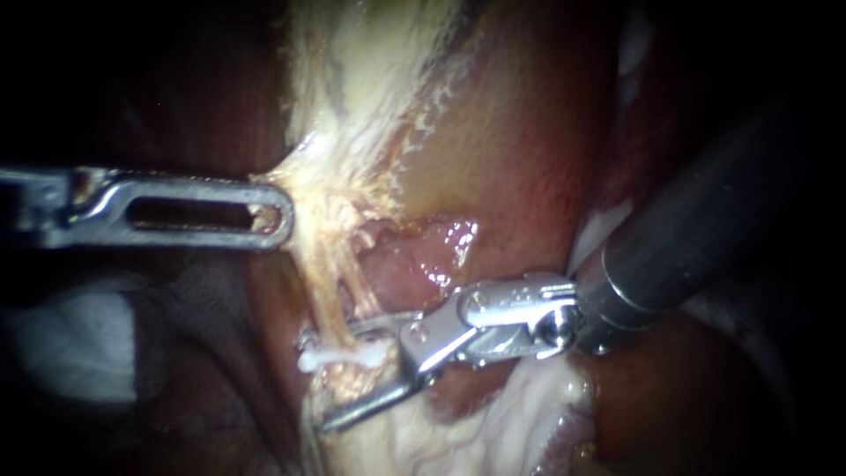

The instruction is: Going back first clip left tube

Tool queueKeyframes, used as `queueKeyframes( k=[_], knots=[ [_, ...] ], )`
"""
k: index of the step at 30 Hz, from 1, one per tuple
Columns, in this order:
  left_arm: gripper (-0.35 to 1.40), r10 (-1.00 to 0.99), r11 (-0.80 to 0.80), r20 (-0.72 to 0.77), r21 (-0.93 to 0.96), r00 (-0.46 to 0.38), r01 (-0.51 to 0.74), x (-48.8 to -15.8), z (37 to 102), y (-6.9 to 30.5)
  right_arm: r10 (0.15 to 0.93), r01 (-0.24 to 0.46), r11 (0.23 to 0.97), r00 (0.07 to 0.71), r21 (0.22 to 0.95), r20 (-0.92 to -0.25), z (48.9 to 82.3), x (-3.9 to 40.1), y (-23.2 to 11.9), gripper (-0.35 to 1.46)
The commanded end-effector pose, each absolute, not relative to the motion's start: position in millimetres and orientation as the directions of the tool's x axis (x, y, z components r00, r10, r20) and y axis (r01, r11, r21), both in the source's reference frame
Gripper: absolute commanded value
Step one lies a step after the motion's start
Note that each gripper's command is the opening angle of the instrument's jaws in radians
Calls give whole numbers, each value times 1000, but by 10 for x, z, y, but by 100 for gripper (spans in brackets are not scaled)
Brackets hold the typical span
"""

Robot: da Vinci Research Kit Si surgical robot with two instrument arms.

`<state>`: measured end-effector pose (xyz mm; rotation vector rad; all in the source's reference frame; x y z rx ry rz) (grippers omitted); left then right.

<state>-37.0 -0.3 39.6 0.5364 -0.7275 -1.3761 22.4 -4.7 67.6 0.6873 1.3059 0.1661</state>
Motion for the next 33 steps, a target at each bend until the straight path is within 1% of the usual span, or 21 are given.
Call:
queueKeyframes(
  k=[1,5,23,33],
  knots=[
    [-35,-988,134,148,721,39,679,-370,396,-3,483,259,795,278,549,-830,676,224,-47,60],
    [-35,-988,135,147,723,40,678,-370,395,-3,472,255,805,273,536,-839,677,223,-44,60],
    [-35,-988,135,146,724,41,677,-369,395,-2,470,258,806,267,532,-841,669,210,-46,60],
    [-35,-988,135,146,724,41,677,-368,395,-2,474,242,810,267,535,-839,663,187,-39,60]
  ],
)
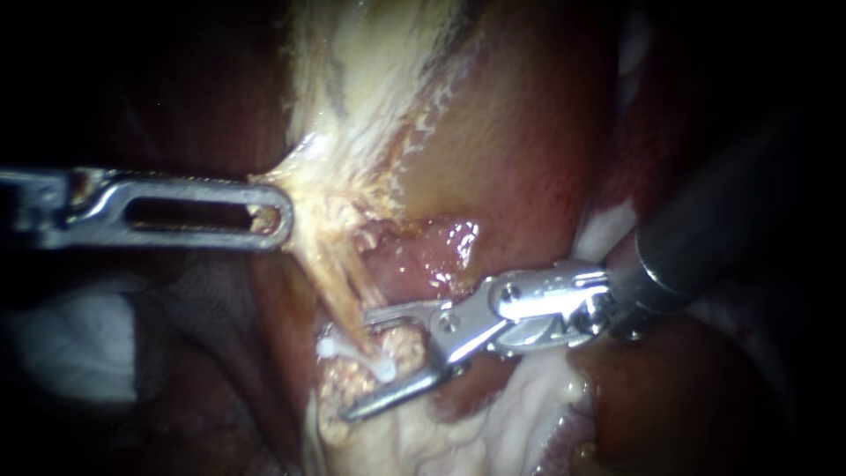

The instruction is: Going back first clip left tube

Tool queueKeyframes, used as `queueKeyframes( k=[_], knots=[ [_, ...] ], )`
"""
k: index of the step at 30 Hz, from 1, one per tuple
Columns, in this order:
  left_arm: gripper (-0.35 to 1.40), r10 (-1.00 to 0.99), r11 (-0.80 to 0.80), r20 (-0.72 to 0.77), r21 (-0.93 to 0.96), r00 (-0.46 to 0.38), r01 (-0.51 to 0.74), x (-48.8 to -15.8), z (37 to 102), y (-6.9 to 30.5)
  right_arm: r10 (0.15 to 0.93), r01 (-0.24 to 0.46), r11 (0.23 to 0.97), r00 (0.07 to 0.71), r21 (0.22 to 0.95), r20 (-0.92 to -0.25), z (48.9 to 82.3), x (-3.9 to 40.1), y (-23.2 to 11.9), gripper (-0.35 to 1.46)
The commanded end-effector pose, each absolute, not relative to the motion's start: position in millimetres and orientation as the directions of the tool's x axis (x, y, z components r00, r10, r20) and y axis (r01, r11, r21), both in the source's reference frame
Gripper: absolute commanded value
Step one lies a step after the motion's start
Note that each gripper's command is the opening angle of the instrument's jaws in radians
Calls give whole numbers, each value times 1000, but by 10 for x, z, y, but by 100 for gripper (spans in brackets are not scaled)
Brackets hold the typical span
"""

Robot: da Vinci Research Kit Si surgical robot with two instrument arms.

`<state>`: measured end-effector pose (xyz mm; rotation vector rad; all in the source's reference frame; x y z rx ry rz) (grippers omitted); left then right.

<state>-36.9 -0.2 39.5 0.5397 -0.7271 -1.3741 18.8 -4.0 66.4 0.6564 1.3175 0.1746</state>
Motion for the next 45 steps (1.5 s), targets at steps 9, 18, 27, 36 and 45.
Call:
queueKeyframes(
  k=[9,18,27,36,45],
  knots=[
    [-35,-988,135,146,724,41,677,-369,395,-2,471,240,812,267,531,-841,659,177,-39,60],
    [-35,-988,135,146,724,41,677,-370,396,-2,463,308,799,231,516,-856,667,212,-62,60],
    [-35,-988,135,147,724,41,677,-370,397,-2,487,394,758,189,520,-853,673,243,-88,60],
    [-35,-988,134,147,723,40,678,-372,396,-2,499,319,782,196,536,-844,684,239,-62,60],
    [-35,-988,134,147,723,40,678,-371,395,-3,498,268,801,199,535,-844,683,217,-44,60]
  ],
)
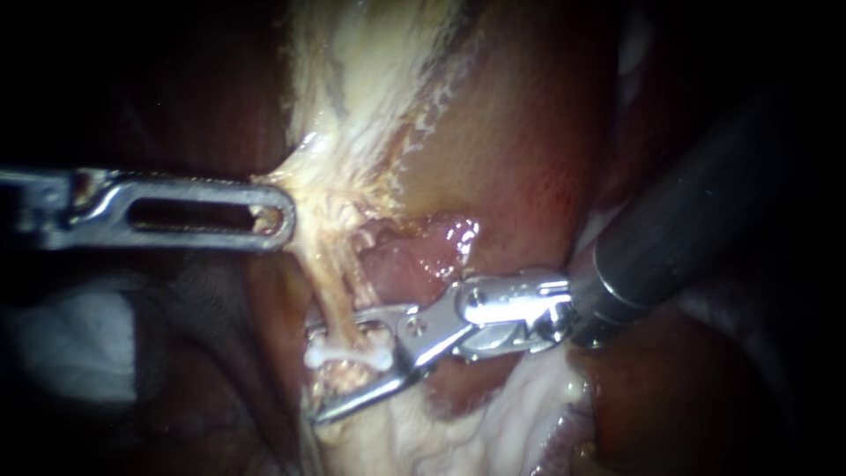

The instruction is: Going back first clip left tube

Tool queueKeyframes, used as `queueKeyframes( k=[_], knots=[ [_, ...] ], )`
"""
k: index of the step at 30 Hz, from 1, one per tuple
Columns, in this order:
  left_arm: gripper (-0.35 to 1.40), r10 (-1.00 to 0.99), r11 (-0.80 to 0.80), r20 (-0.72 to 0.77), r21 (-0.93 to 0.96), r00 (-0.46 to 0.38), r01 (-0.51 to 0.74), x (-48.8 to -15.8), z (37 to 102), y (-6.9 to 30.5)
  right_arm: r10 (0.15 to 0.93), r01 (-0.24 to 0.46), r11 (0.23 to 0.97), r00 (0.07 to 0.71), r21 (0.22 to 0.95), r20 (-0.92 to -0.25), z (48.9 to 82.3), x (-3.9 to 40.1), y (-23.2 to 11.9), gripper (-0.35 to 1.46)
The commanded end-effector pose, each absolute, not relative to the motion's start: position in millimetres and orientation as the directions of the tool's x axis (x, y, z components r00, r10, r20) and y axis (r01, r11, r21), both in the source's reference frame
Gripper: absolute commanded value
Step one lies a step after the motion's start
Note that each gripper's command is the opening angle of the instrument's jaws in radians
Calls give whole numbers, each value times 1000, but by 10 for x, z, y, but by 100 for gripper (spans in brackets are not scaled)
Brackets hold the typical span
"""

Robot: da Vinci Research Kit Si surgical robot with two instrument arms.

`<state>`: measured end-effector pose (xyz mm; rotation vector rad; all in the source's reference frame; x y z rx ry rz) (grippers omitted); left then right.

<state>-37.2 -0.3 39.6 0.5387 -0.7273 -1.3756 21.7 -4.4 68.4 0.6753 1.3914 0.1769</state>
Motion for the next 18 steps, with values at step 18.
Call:
queueKeyframes(
  k=[18],
  knots=[
    [-35,-988,135,147,724,41,677,-370,397,-2,486,266,800,237,537,-841,628,150,-47,60]
  ],
)
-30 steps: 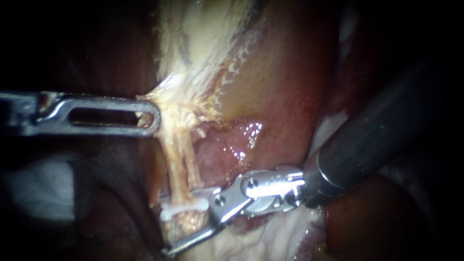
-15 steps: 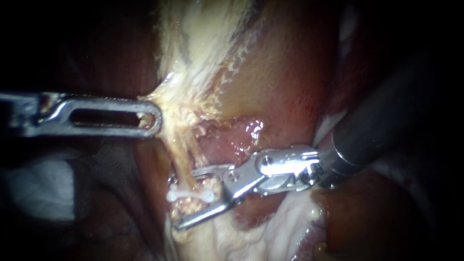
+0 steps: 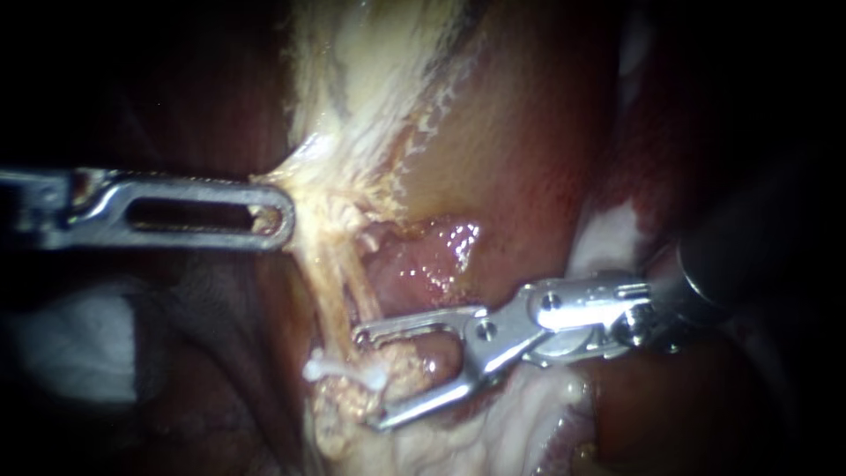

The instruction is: Going back first clip left tube

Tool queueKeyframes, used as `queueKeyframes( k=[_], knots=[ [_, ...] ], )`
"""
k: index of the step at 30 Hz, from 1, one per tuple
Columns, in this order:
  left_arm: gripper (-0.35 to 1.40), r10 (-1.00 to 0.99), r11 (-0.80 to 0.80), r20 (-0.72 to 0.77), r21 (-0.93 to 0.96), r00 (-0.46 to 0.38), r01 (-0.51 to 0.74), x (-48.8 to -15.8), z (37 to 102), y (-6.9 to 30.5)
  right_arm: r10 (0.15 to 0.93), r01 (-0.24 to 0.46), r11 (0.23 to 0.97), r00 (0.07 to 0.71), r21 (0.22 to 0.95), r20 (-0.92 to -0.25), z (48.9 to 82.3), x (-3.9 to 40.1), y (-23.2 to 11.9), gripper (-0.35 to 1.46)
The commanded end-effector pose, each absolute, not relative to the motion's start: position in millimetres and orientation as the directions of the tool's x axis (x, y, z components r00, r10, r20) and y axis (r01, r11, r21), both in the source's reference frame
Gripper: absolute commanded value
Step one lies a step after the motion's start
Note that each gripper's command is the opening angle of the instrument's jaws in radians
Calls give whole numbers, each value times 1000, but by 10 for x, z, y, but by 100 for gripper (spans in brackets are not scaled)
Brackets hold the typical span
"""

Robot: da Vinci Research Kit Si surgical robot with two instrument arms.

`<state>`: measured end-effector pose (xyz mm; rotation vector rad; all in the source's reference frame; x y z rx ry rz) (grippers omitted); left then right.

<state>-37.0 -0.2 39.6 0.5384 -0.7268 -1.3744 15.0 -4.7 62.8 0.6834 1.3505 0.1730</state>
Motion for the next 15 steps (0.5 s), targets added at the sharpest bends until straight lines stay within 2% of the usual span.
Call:
queueKeyframes(
  k=[1,7,12,15],
  knots=[
    [-35,-988,135,147,724,41,677,-370,397,-2,482,264,804,236,533,-844,624,145,-45,60],
    [-35,-988,135,147,723,41,677,-370,397,-2,411,254,850,226,461,-883,601,104,-33,60],
    [-35,-988,136,148,723,41,677,-370,399,-2,327,235,896,226,378,-917,581,69,-10,60],
    [-35,-988,136,148,723,41,677,-371,400,-3,309,215,910,219,354,-926,572,52,3,59]
  ],
)
